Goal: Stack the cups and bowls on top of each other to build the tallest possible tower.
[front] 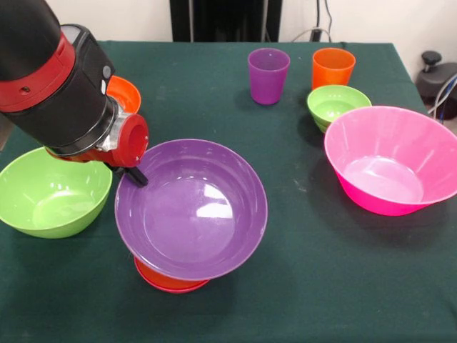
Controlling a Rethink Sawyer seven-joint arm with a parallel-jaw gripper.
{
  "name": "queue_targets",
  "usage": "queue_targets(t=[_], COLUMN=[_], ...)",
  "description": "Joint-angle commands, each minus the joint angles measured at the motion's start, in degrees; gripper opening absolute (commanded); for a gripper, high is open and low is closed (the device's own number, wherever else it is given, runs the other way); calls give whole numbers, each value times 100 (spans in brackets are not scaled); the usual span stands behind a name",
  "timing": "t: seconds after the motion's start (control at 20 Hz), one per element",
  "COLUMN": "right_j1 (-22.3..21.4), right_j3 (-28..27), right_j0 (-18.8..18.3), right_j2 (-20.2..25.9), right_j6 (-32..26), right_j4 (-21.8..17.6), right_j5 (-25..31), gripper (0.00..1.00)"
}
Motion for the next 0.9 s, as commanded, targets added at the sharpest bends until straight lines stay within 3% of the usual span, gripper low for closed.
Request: queue_targets(t=[0.05,0.5,0.9], right_j1=[-159,-48,137], right_j3=[454,334,-97], right_j0=[-113,-121,-26], right_j2=[-109,-70,32], right_j6=[-1947,-1985,-2015], right_j4=[-398,-480,-591], right_j5=[-7,27,219], gripper=[0,0,0])
